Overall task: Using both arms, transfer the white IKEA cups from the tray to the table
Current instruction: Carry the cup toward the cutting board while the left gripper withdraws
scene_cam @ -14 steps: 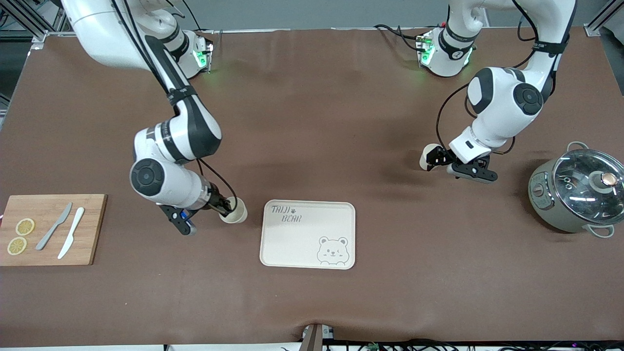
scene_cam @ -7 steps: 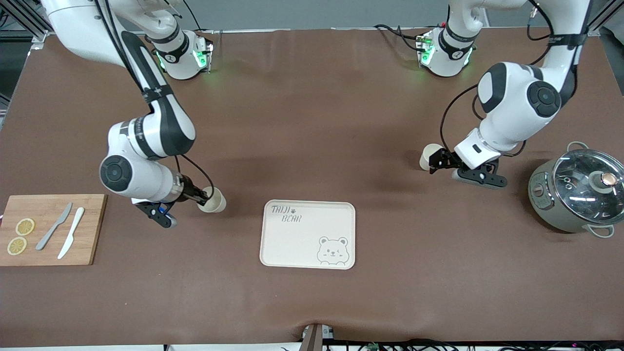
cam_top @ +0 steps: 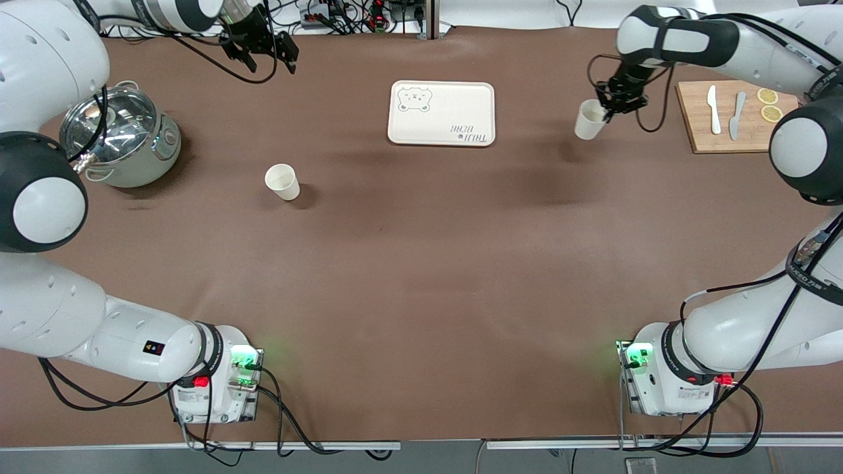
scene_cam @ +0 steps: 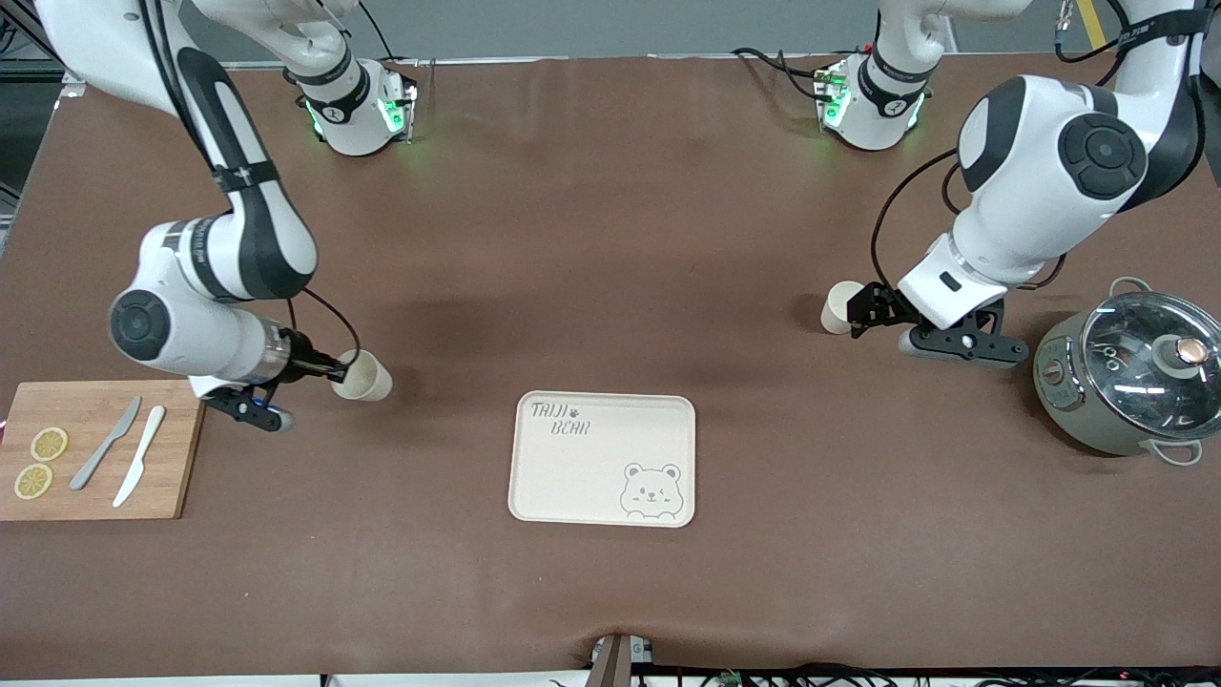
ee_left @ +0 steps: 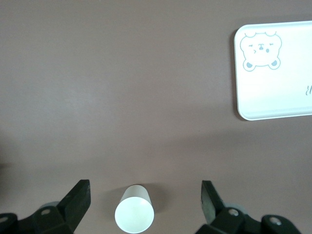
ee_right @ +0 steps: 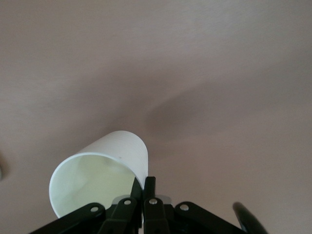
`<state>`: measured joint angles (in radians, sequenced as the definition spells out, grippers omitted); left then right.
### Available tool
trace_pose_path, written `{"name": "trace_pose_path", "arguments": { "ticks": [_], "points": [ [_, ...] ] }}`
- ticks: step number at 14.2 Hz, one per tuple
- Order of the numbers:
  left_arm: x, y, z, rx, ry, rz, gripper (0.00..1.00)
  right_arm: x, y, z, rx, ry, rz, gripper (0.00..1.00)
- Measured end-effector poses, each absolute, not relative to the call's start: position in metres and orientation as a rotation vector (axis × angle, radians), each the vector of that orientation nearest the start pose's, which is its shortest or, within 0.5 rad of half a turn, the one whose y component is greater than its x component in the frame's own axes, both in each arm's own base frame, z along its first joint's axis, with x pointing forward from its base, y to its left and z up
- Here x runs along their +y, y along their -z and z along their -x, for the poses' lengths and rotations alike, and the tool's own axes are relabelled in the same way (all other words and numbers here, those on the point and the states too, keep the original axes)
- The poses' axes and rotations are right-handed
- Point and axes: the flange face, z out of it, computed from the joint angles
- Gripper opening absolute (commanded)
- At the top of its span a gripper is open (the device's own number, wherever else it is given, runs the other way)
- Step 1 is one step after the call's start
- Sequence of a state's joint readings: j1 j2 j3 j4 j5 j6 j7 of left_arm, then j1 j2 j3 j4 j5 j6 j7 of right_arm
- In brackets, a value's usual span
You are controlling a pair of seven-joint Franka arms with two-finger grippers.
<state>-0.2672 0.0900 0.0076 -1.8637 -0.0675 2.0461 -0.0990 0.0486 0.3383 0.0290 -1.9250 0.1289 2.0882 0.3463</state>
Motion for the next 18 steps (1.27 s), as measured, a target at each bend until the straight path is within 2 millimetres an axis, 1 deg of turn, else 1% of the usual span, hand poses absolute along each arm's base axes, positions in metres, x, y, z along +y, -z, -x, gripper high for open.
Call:
{"name": "trace_pose_path", "arguments": {
  "ticks": [2, 4, 6, 9, 11, 14, 18],
  "points": [
    [-0.146, -0.501, -0.58, 0.2, 0.105, 3.194, 1.0, 0.026, -0.297, -0.592, 0.457, -0.306, 3.018, 0.0],
    [-0.127, -0.526, -0.584, 0.18, 0.089, 3.164, 1.0, 0.006, -0.292, -0.587, 0.398, -0.304, 3.028, 0.0],
    [-0.11, -0.543, -0.585, 0.163, 0.064, 3.157, 1.0, -0.012, -0.288, -0.583, 0.348, -0.294, 3.037, 0.0],
    [-0.091, -0.555, -0.582, 0.125, 0.035, 3.157, 1.0, -0.038, -0.277, -0.577, 0.287, -0.262, 3.058, 0.0],
    [-0.085, -0.559, -0.58, 0.11, 0.038, 3.157, 1.0, -0.05, -0.274, -0.574, 0.267, -0.248, 3.071, 0.0],
    [-0.081, -0.56, -0.58, 0.1, 0.039, 3.157, 1.0, -0.054, -0.268, -0.571, 0.254, -0.223, 3.086, 0.0],
    [-0.065, -0.568, -0.583, 0.063, 0.063, 3.161, 1.0, -0.063, -0.252, -0.566, 0.243, -0.169, 3.103, 0.0]
  ]
}}
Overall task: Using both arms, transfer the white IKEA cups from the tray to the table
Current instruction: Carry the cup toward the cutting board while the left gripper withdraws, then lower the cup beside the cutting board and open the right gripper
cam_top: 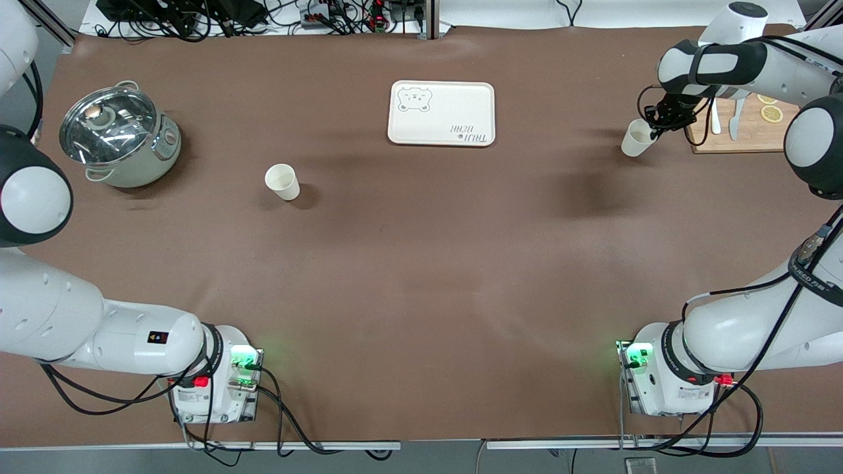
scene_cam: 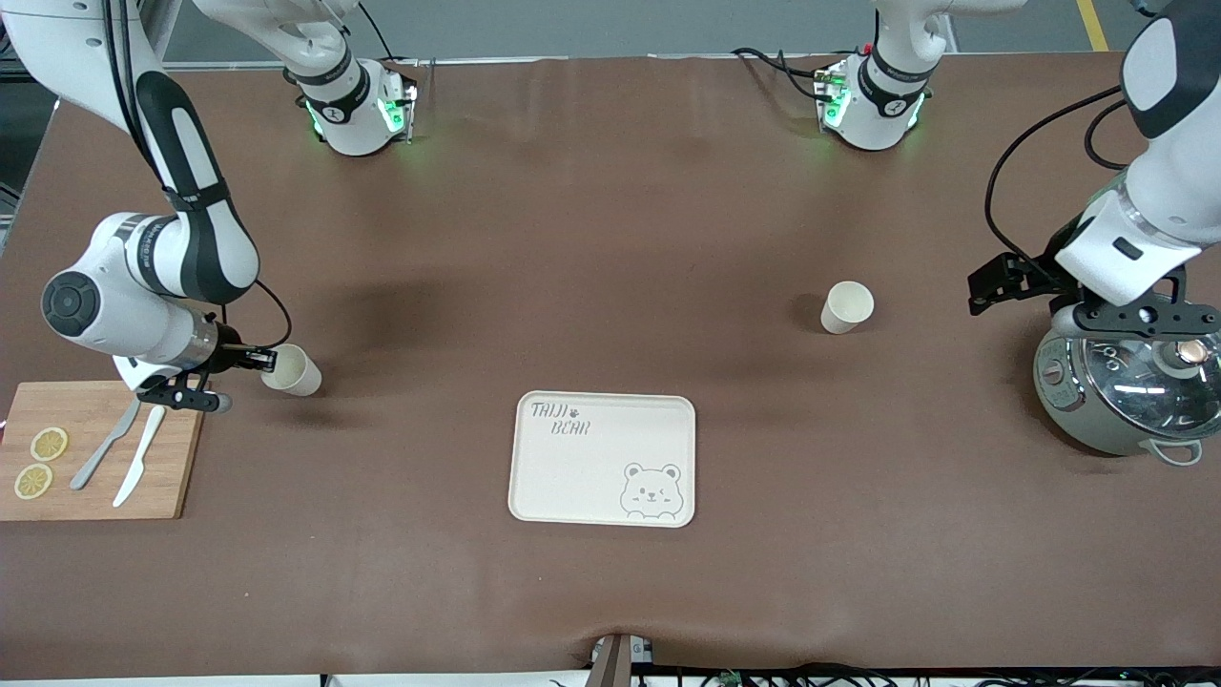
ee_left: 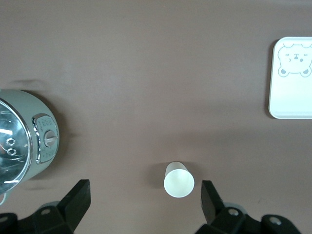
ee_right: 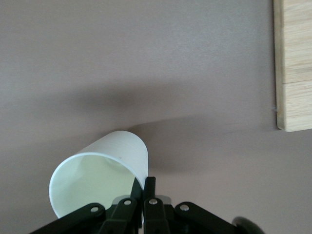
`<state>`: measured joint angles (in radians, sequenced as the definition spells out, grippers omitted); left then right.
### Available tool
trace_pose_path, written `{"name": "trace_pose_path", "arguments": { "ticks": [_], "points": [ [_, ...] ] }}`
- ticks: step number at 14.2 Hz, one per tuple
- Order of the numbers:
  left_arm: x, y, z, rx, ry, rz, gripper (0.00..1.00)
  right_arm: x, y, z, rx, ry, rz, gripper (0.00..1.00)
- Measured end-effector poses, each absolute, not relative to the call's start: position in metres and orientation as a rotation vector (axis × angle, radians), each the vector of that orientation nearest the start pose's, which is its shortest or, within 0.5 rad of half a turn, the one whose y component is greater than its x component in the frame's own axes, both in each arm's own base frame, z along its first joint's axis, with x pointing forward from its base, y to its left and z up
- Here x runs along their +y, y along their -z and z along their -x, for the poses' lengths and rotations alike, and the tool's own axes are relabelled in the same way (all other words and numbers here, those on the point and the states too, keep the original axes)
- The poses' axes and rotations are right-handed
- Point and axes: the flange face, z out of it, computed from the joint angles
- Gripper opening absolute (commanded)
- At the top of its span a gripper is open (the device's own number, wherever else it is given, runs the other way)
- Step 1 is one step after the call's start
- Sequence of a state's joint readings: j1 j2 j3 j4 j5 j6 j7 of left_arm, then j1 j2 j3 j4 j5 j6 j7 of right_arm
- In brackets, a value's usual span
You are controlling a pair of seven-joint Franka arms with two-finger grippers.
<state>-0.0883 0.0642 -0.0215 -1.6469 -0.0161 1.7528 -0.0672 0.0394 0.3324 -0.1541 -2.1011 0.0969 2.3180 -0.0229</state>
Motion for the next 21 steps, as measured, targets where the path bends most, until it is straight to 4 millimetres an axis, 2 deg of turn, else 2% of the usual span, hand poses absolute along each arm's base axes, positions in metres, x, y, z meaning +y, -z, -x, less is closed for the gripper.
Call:
{"name": "trace_pose_path", "arguments": {
  "ticks": [5, 8, 13, 14, 16, 18, 19, 20, 21],
  "points": [
    [-0.069, -0.586, -0.585, 0.073, 0.117, 3.163, 1.0, -0.075, -0.242, -0.563, 0.238, -0.174, 3.107, 0.0],
    [-0.076, -0.582, -0.584, 0.094, 0.09, 3.164, 1.0, -0.076, -0.242, -0.563, 0.24, -0.169, 3.107, 0.0],
    [-0.077, -0.577, -0.587, 0.065, 0.076, 3.165, 1.0, -0.077, -0.24, -0.563, 0.239, -0.173, 3.107, 0.0],
    [-0.077, -0.577, -0.587, 0.065, 0.078, 3.165, 1.0, -0.077, -0.24, -0.563, 0.239, -0.174, 3.107, 0.06],
    [-0.077, -0.578, -0.587, 0.07, 0.081, 3.163, 1.0, -0.078, -0.239, -0.562, 0.242, -0.175, 3.107, 0.27],
    [-0.078, -0.577, -0.587, 0.079, 0.079, 3.161, 1.0, -0.078, -0.239, -0.562, 0.243, -0.177, 3.107, 0.52],
    [-0.079, -0.576, -0.587, 0.082, 0.076, 3.161, 1.0, -0.078, -0.239, -0.562, 0.244, -0.178, 3.107, 0.82],
    [-0.079, -0.575, -0.588, 0.083, 0.074, 3.161, 1.0, -0.079, -0.238, -0.562, 0.244, -0.179, 3.107, 1.0],
    [-0.079, -0.575, -0.588, 0.085, 0.073, 3.161, 1.0, -0.079, -0.238, -0.562, 0.245, -0.18, 3.106, 1.0]
  ]
}}
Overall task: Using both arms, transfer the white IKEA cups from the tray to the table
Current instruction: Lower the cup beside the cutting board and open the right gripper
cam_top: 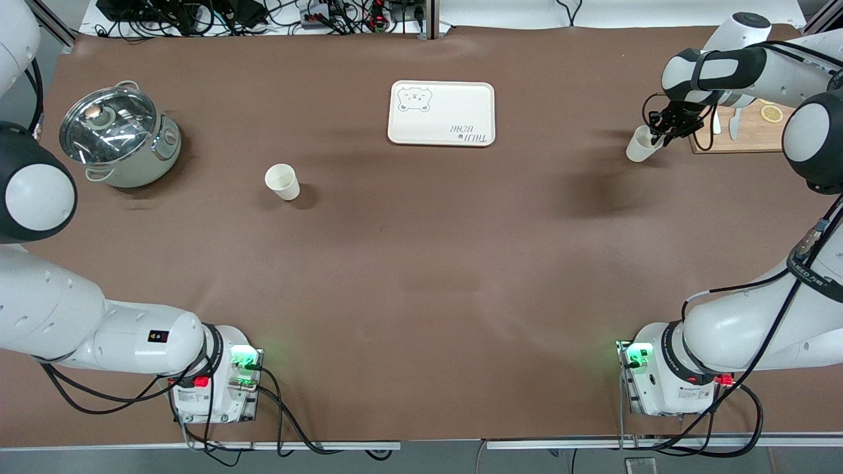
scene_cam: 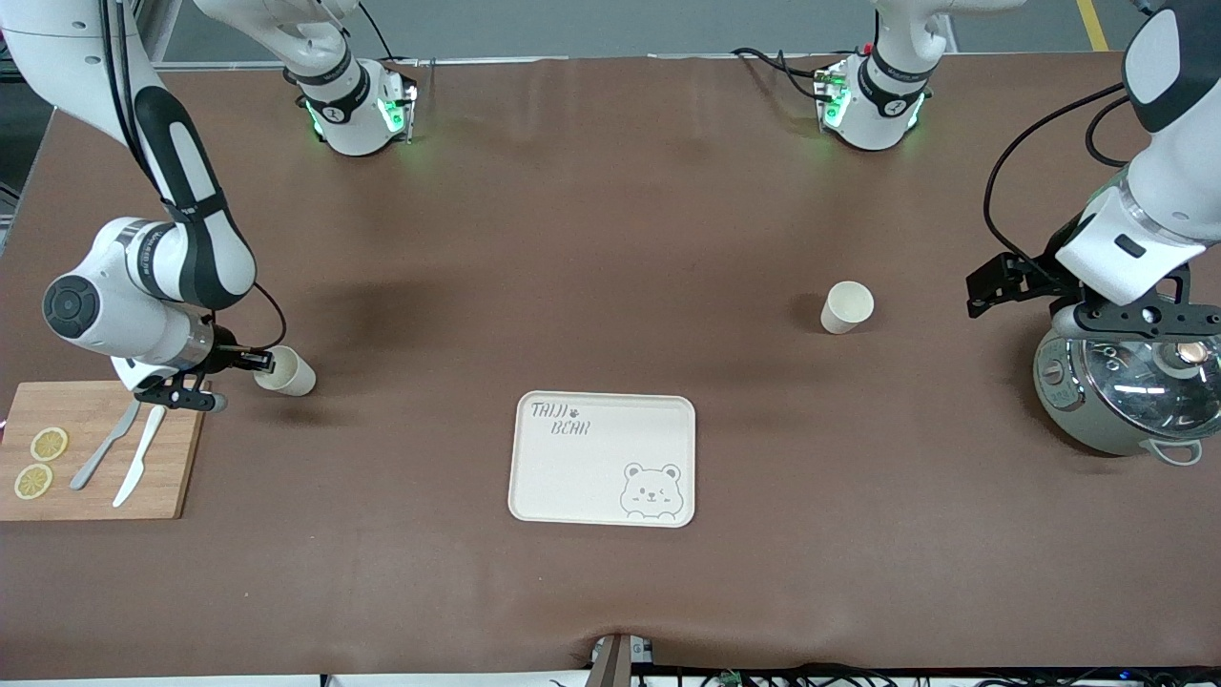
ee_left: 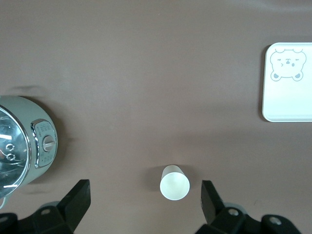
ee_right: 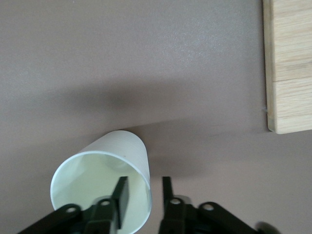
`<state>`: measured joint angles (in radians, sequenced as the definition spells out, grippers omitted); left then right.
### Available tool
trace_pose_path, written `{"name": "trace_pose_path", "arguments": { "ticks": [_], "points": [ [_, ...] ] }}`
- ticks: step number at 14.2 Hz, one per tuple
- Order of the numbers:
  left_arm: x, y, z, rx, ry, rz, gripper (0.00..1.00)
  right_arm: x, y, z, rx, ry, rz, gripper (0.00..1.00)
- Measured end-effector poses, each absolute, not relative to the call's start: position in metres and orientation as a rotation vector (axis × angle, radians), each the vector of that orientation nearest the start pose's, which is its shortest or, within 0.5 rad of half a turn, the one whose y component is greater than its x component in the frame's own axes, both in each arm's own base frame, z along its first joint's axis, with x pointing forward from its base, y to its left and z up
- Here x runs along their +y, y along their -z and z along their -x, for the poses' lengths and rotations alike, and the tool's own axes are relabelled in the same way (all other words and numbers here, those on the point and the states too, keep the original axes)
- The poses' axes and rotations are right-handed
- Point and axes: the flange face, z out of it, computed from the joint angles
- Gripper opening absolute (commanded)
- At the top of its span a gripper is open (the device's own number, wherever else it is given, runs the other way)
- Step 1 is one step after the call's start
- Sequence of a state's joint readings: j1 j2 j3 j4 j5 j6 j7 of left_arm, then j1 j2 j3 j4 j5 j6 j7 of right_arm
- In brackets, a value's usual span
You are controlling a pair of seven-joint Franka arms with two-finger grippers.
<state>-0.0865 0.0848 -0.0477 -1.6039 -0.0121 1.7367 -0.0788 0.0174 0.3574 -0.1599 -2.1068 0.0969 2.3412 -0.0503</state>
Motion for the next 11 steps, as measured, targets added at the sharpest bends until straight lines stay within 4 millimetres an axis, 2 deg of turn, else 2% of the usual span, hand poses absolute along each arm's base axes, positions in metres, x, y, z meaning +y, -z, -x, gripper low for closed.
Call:
{"name": "trace_pose_path", "arguments": {
  "ticks": [8, 10, 11],
  "points": [
    [-0.078, -0.575, -0.588, 0.131, 0.071, 3.144, 1.0, -0.077, -0.235, -0.556, 0.242, -0.277, 3.091, 1.0],
    [-0.075, -0.574, -0.587, 0.175, 0.058, 3.123, 1.0, -0.074, -0.241, -0.554, 0.233, -0.413, 3.062, 1.0],
    [-0.073, -0.574, -0.587, 0.184, 0.056, 3.12, 1.0, -0.073, -0.25, -0.555, 0.227, -0.489, 3.043, 1.0]
  ]
}}
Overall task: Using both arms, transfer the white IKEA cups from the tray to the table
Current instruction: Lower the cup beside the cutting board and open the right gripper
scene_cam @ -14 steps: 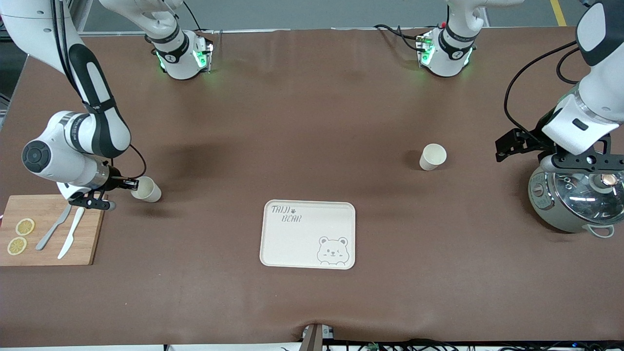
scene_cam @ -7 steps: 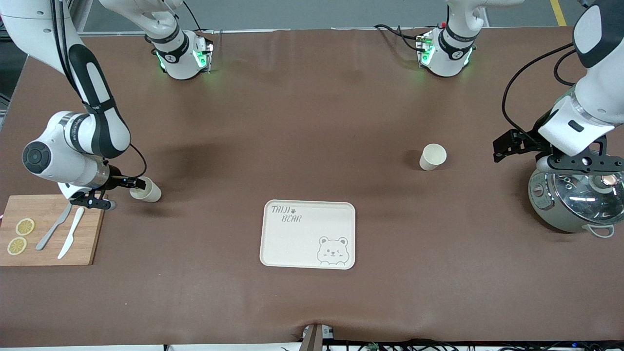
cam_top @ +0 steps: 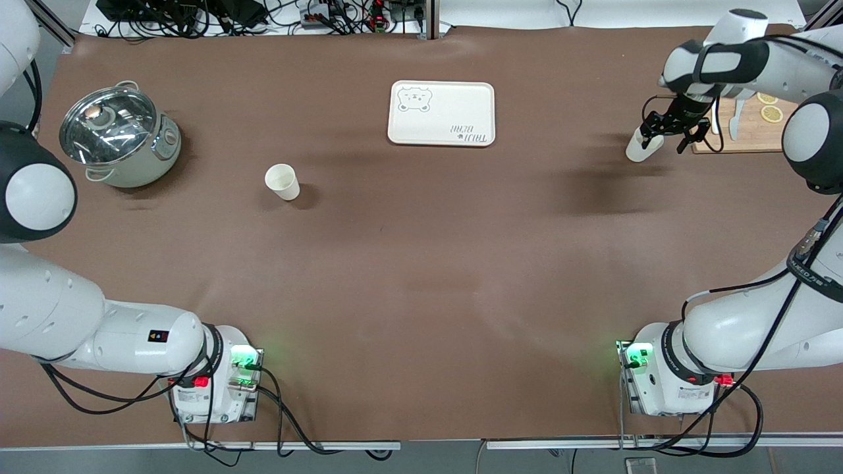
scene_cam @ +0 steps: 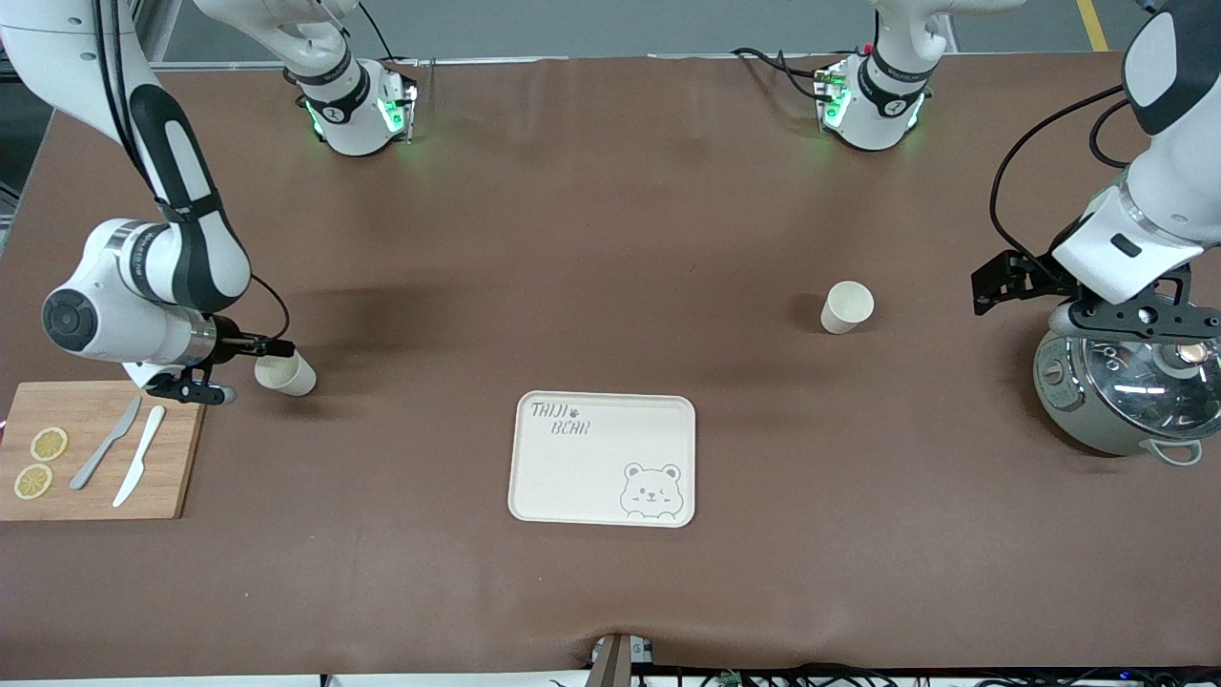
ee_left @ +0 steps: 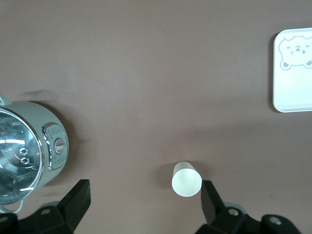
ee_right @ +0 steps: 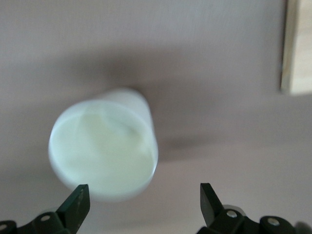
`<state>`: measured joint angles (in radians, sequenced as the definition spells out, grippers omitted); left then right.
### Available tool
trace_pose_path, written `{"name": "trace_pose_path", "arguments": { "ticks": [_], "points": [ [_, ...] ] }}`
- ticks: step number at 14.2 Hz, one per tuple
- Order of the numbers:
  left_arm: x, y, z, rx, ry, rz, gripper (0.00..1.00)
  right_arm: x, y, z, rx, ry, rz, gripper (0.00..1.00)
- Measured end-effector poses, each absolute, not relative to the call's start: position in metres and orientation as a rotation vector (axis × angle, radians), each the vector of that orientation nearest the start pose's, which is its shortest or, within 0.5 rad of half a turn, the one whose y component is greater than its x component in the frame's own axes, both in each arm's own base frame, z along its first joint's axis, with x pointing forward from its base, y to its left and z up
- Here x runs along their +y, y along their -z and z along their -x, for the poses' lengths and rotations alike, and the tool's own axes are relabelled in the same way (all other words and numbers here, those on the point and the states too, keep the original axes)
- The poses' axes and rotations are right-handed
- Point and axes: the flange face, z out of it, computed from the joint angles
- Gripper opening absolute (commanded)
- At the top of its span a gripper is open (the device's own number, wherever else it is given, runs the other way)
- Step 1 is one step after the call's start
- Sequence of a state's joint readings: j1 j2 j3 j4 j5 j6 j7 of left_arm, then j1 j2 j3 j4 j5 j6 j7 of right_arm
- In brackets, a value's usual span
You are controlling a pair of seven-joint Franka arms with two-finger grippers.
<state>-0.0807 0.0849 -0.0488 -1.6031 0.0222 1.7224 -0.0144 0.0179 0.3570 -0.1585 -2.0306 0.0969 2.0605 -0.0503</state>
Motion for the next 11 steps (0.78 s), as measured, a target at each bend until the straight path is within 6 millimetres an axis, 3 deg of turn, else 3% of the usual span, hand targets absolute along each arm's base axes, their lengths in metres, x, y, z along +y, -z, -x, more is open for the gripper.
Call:
{"name": "trace_pose_path", "arguments": {
  "ticks": [6, 11],
  "points": [
    [-0.072, -0.574, -0.587, 0.198, 0.051, 3.119, 1.0, -0.081, -0.301, -0.582, 0.233, -0.546, 3.021, 1.0],
    [-0.072, -0.574, -0.587, 0.199, 0.052, 3.119, 1.0, -0.077, -0.353, -0.617, 0.199, -0.658, 2.997, 1.0]
  ]
}}
